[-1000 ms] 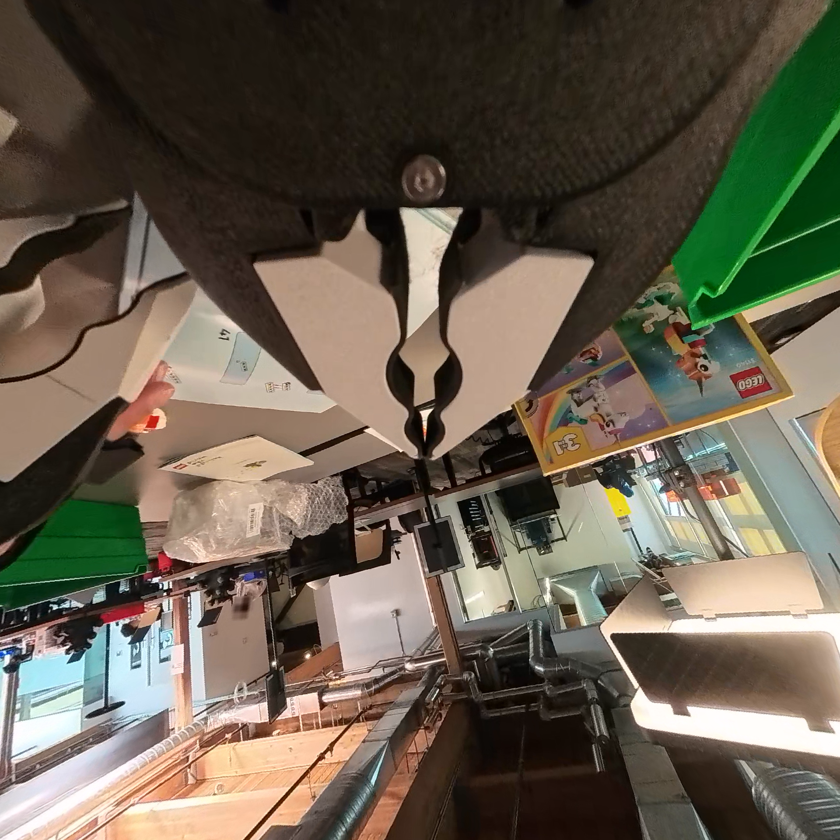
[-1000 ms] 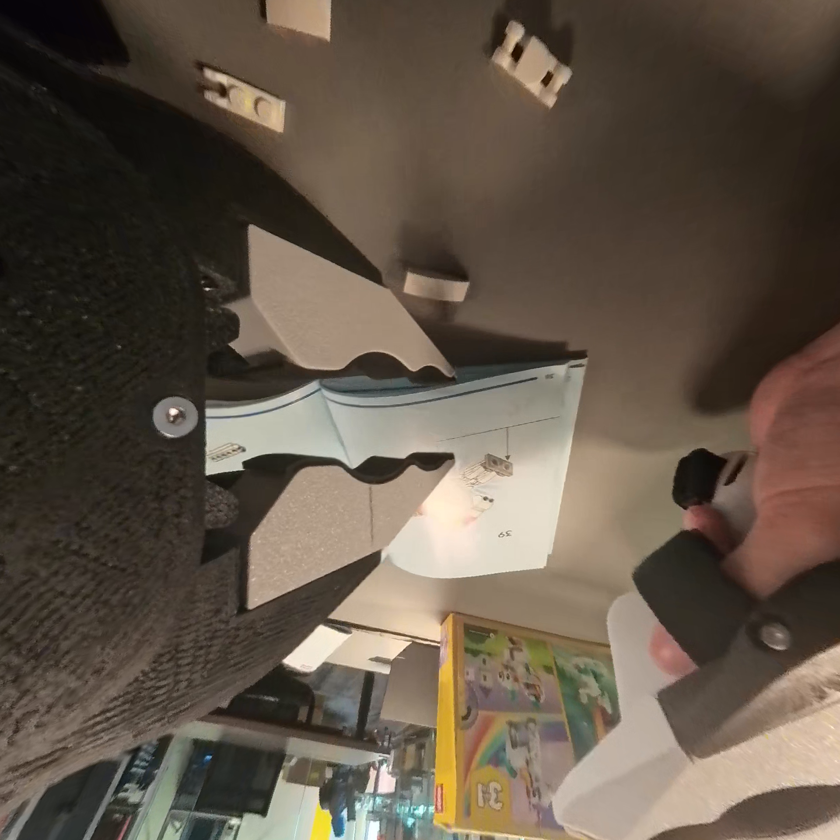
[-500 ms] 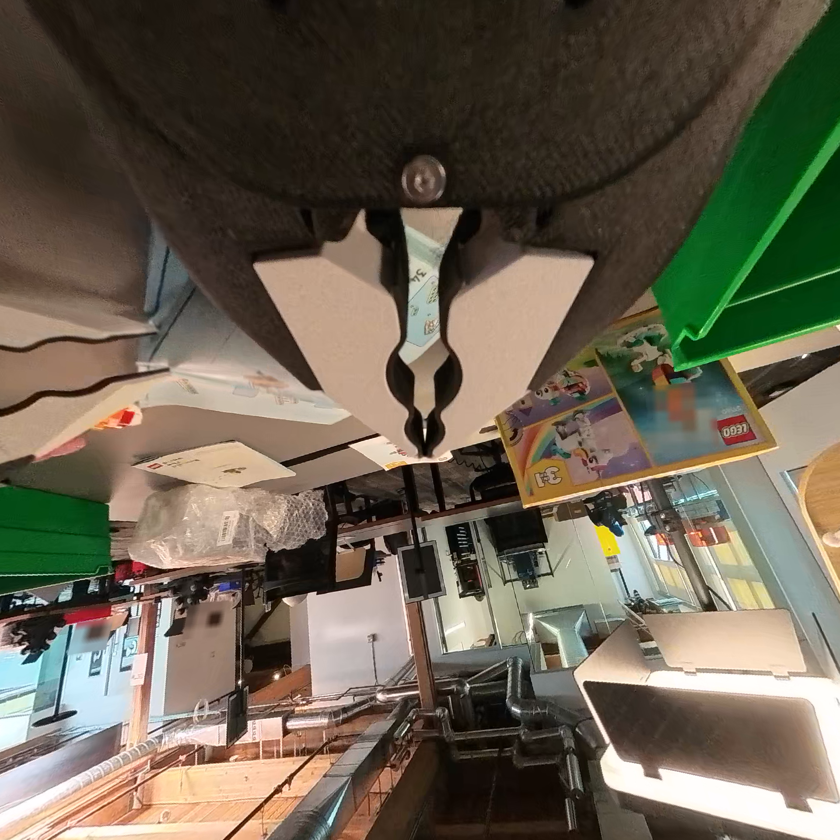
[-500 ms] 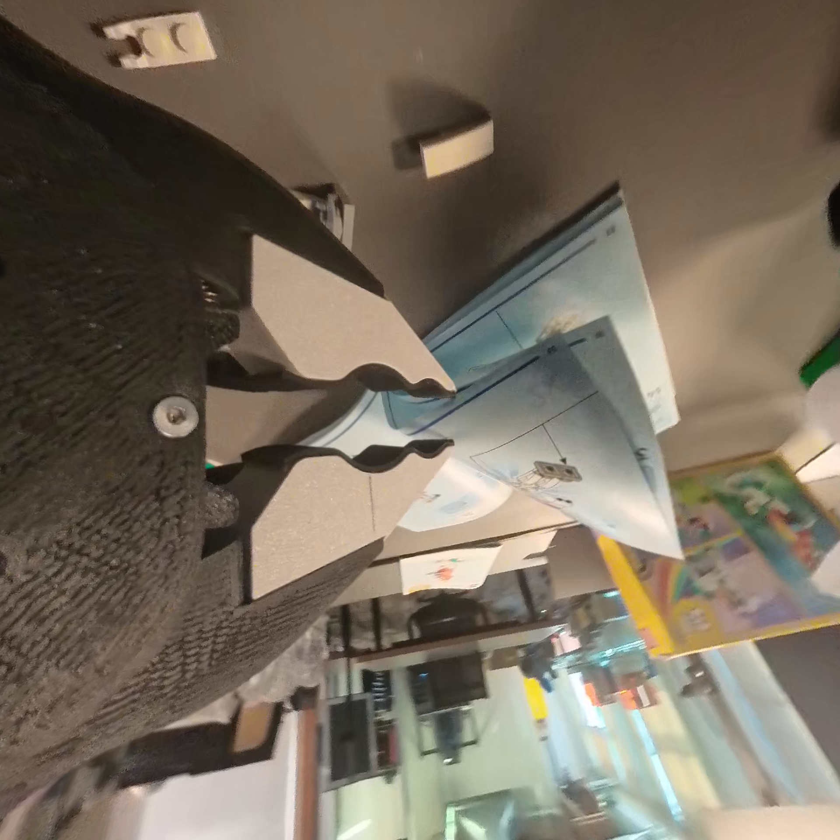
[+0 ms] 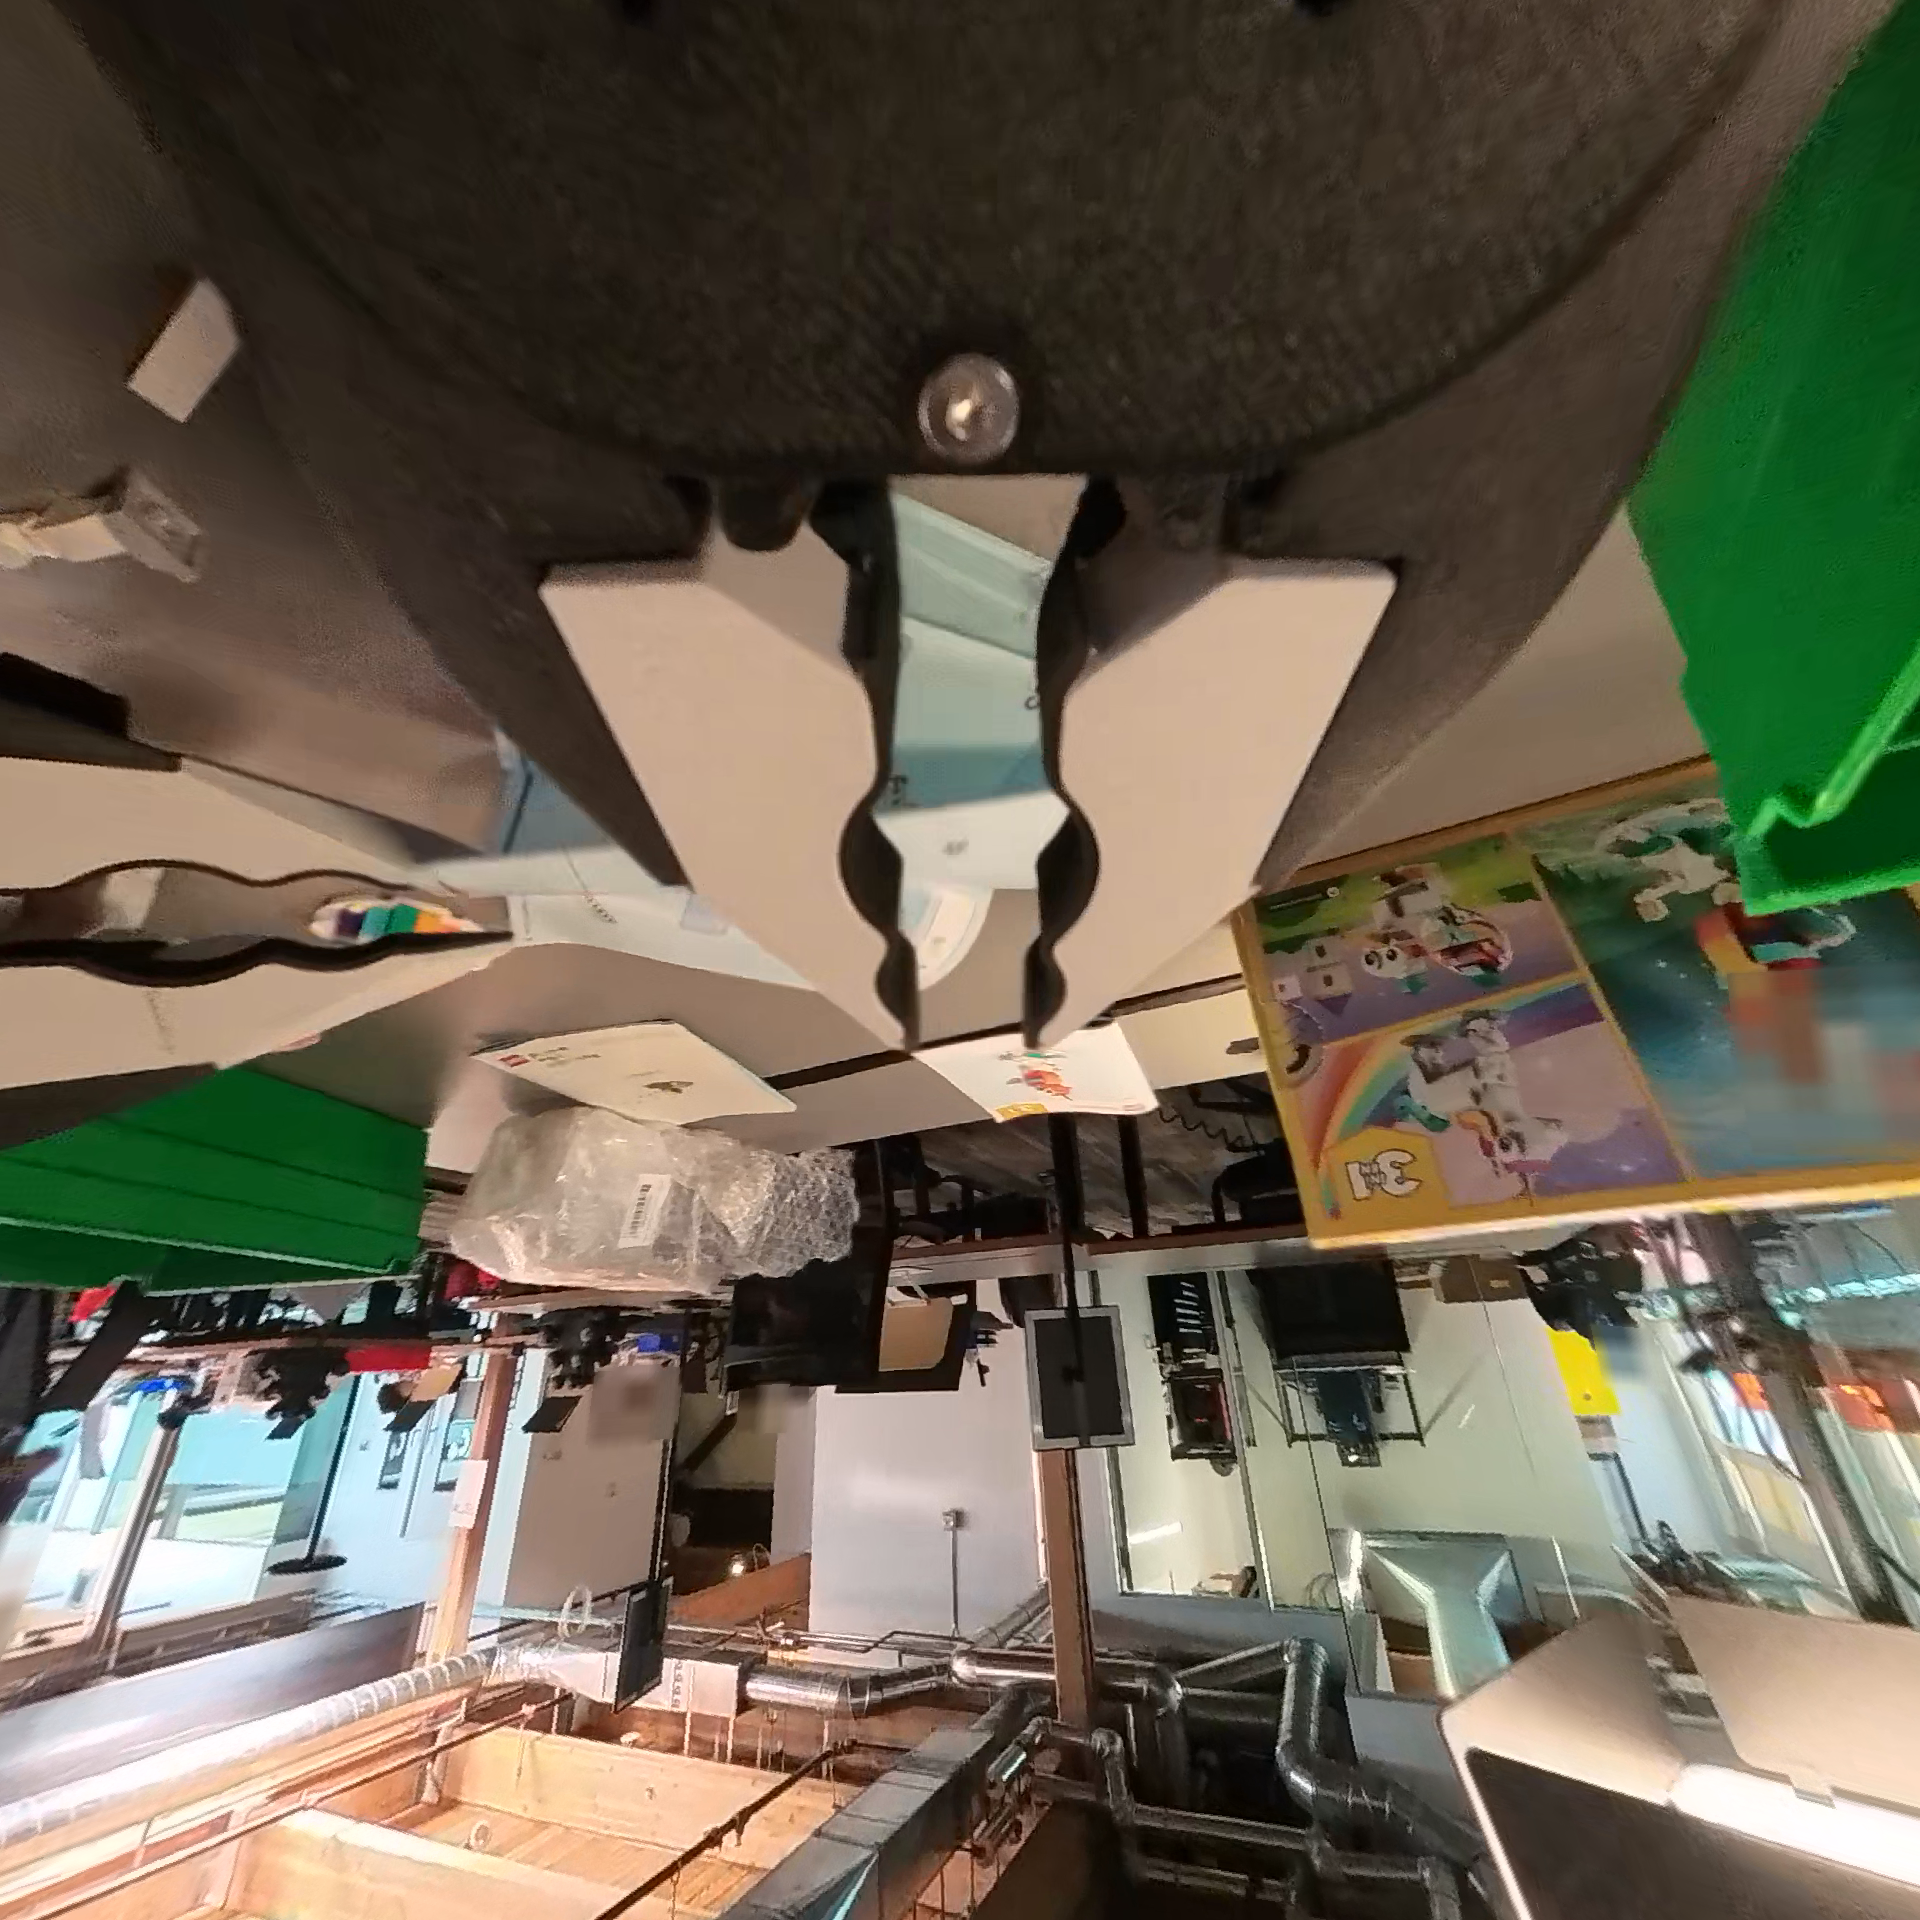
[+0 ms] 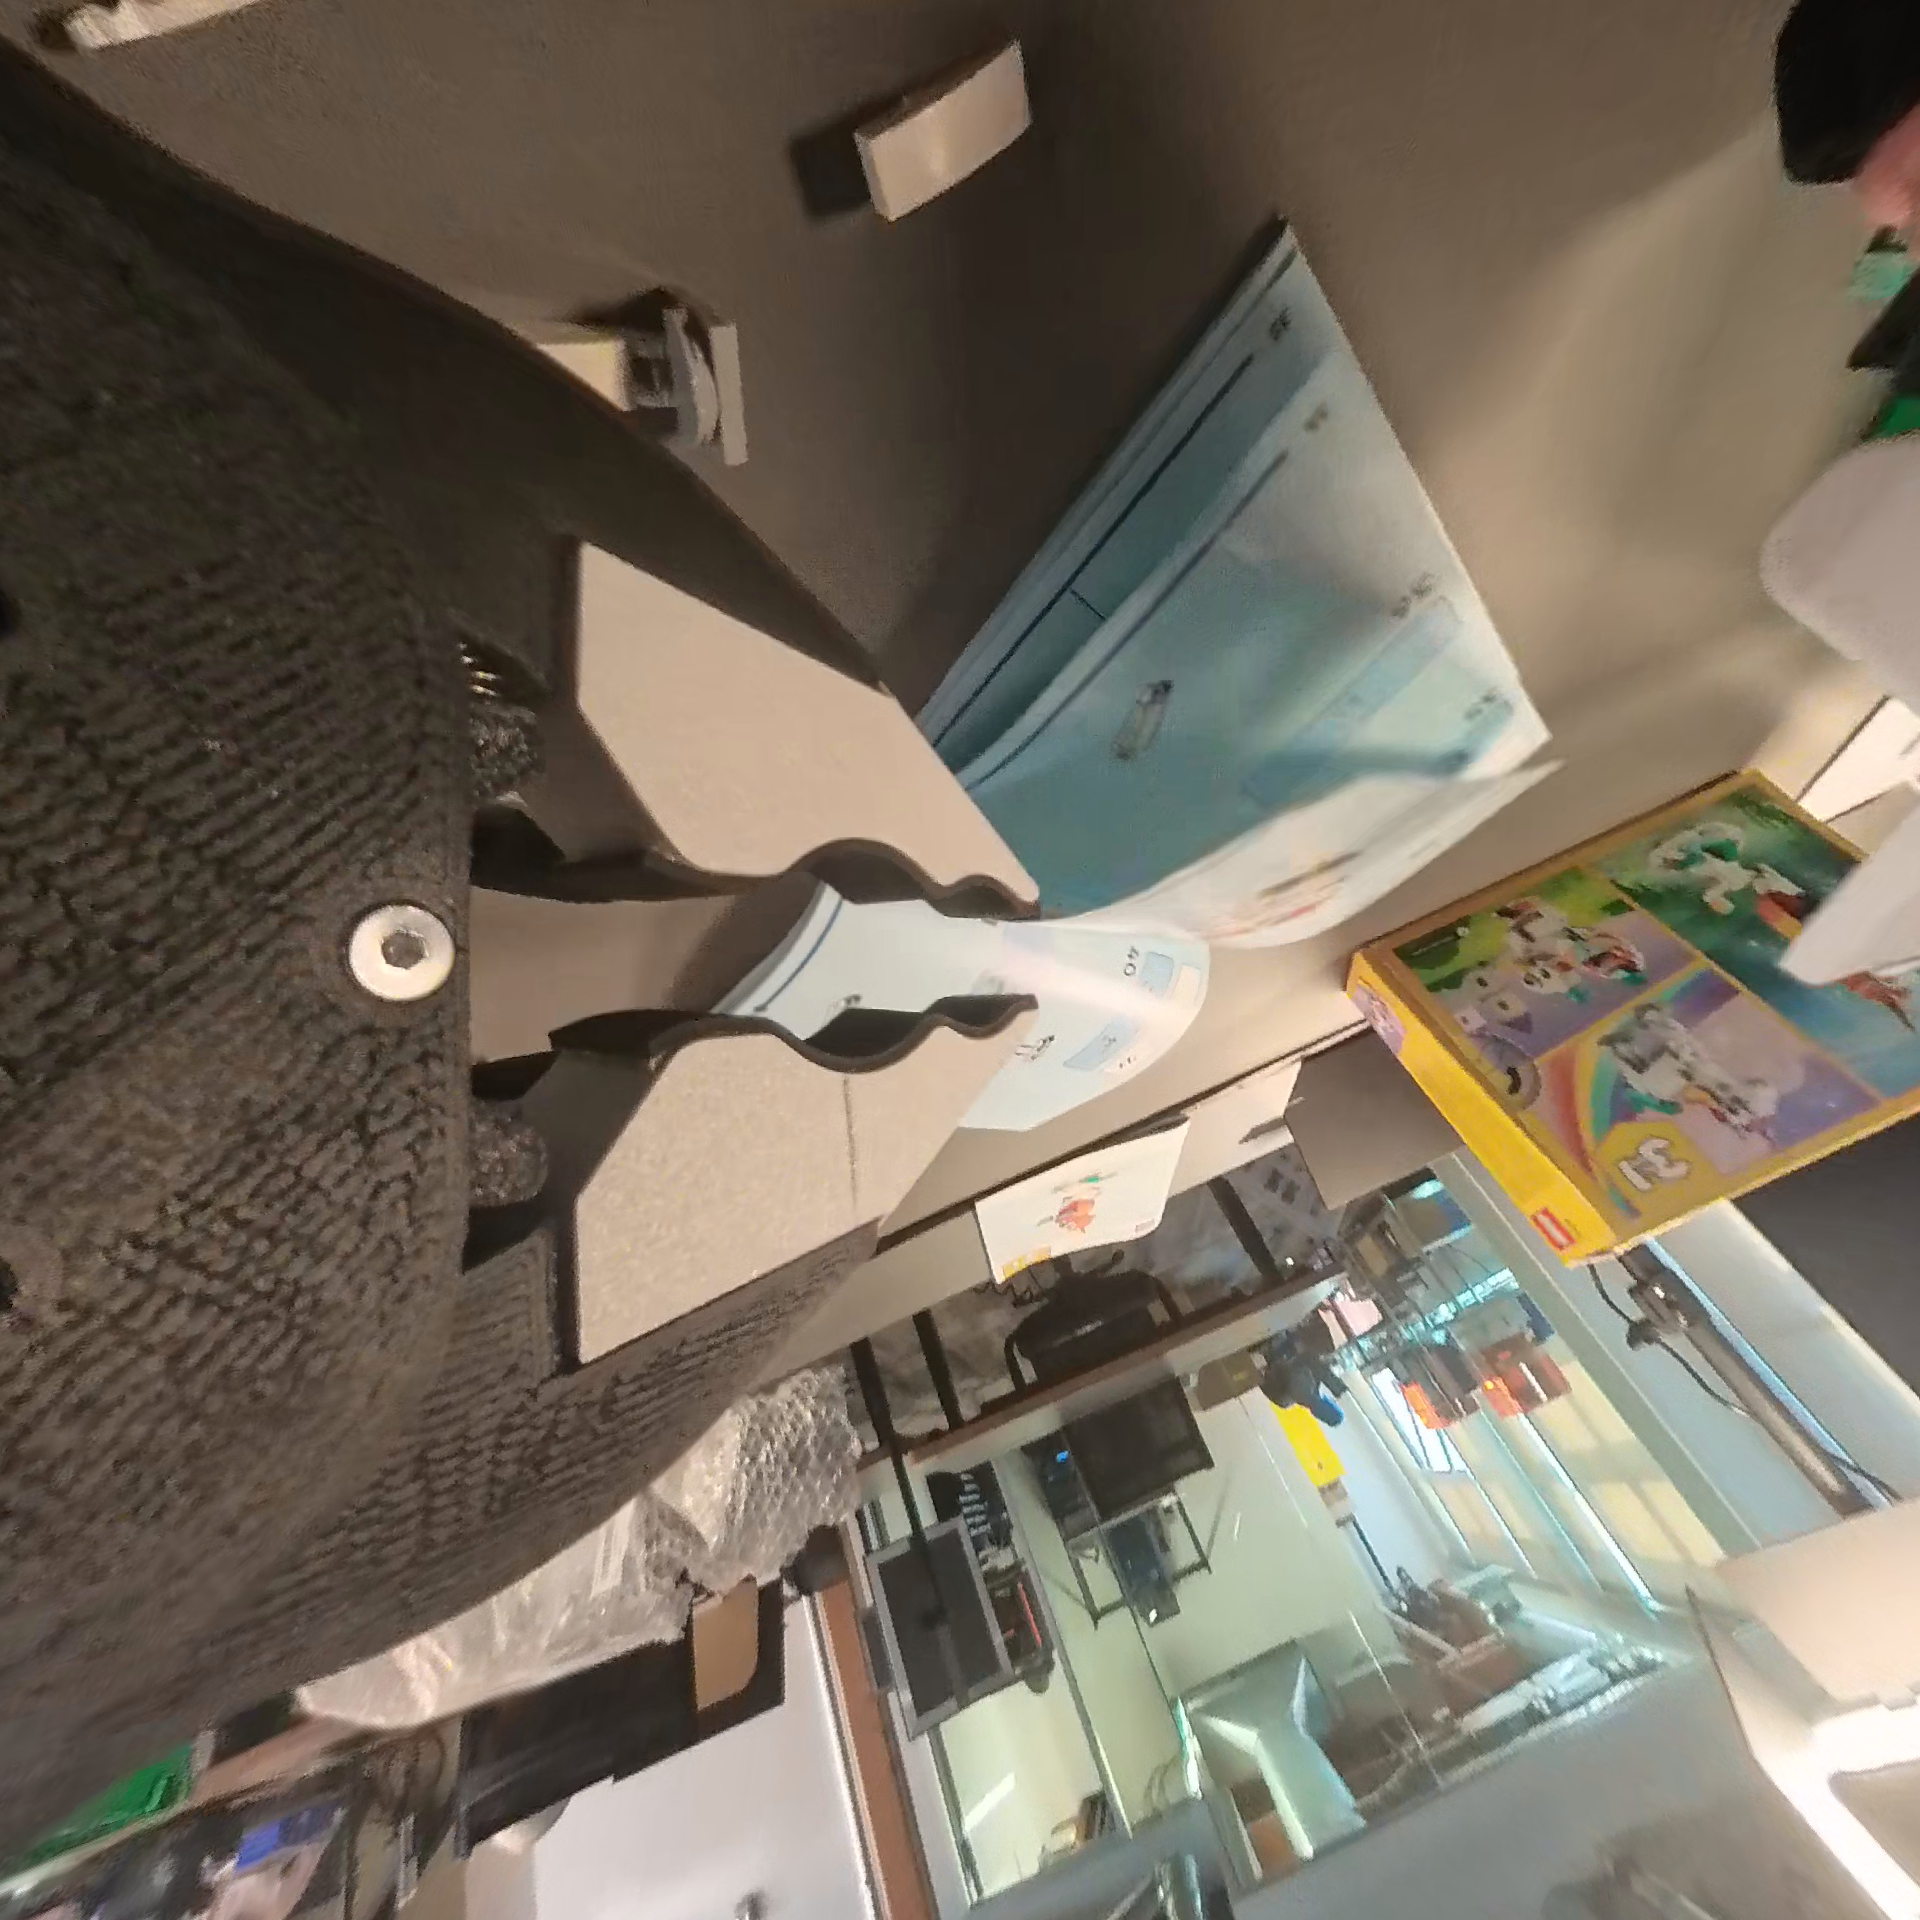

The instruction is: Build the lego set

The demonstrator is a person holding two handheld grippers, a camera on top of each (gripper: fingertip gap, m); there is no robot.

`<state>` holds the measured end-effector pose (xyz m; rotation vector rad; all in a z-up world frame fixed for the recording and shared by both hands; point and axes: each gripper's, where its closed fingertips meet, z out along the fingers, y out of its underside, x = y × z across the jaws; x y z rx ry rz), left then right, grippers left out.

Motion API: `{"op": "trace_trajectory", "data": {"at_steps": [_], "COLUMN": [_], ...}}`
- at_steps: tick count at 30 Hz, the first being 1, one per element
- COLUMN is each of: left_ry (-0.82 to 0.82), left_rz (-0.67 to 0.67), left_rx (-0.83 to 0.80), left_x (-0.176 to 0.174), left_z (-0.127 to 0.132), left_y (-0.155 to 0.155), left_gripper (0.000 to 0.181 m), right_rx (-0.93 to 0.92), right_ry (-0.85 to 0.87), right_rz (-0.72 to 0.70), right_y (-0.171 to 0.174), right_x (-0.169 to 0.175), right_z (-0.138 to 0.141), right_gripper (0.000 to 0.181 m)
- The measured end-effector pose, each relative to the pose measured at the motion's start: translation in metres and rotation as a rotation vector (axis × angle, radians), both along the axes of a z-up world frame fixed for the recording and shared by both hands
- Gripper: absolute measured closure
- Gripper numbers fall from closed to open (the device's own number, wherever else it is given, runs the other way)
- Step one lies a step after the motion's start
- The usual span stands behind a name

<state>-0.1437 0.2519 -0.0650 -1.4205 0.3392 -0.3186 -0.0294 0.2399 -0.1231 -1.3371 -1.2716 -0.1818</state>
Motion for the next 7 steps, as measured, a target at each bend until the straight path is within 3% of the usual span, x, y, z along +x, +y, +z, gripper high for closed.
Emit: {"op": "trace_trajectory", "data": {"at_steps": [1,7], "left_ry": [-0.019,-0.076], "left_rz": [-0.009,0.047], "left_rx": [-0.01,-0.028], "left_x": [0.0,-0.016], "left_z": [0.0,0.0], "left_y": [0.0,0.005], "left_gripper": [0.158,0.155], "right_rx": [0.022,0.038], "right_ry": [0.011,0.096], "right_rz": [-0.006,-0.076], "right_y": [0.0,0.007], "right_x": [-0.001,0.004], "right_z": [0.004,0.012], "right_gripper": [0.169,0.174]}}
